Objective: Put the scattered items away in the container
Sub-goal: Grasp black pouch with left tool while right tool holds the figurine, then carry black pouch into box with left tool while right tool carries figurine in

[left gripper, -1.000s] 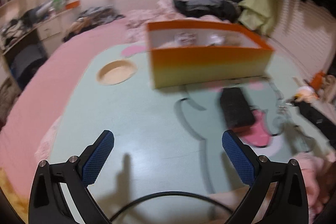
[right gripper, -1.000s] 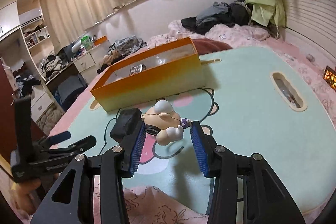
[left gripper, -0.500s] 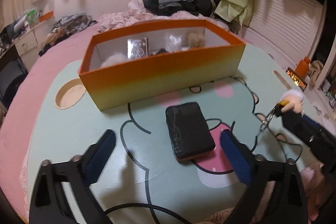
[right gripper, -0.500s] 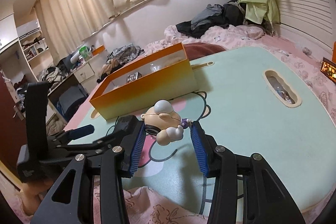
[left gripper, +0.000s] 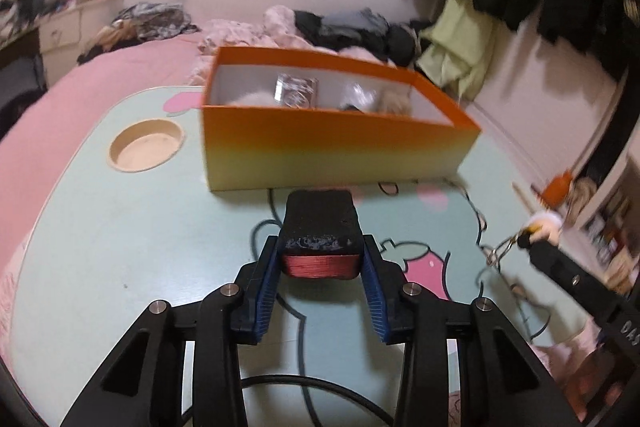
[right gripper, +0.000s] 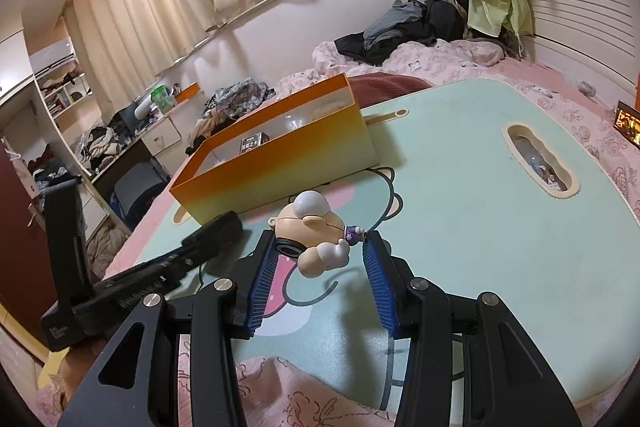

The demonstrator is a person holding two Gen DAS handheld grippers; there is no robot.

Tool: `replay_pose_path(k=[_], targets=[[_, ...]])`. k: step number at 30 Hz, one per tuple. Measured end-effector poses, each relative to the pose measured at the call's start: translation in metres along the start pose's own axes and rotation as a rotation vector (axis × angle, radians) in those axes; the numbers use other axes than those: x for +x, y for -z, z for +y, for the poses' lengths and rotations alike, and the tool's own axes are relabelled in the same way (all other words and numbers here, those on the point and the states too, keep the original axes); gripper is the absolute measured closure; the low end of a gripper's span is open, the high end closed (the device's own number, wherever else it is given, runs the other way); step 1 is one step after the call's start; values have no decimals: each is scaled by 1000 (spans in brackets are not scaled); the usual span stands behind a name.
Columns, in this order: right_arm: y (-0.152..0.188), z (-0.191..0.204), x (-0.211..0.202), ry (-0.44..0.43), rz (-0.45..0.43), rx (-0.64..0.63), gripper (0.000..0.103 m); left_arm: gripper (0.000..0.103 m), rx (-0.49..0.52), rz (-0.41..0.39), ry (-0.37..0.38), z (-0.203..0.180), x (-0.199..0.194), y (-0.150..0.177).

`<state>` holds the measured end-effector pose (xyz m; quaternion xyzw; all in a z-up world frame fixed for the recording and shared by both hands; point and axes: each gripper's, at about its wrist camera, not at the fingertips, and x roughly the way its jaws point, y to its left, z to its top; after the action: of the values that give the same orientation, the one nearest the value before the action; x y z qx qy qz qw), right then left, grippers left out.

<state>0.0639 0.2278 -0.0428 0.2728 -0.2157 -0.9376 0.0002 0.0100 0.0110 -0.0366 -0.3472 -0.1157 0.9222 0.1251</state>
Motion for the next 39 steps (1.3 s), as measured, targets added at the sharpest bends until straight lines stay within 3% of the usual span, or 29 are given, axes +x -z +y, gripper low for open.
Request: replay_pose_path(k=[6, 11, 20, 27, 34, 39], targets=[[0, 2, 0, -2, 9, -5, 58, 65, -63, -36, -1, 9, -4, -1], [0, 7, 0, -4, 12, -19, 58, 65, -37, -107, 21, 4, -17, -2], [0, 10, 1, -3, 23, -36, 58, 65, -40, -141, 13, 6, -29, -2], [-1, 13, 2, -5, 24, -47, 58, 66, 30, -180, 0, -6, -41, -6], [-21, 28, 8, -18, 1, -87, 58, 66, 66, -214, 25, -16, -44, -41], [-68, 49, 22, -27, -46, -126, 58, 65, 64, -232, 34, -19, -39, -83]])
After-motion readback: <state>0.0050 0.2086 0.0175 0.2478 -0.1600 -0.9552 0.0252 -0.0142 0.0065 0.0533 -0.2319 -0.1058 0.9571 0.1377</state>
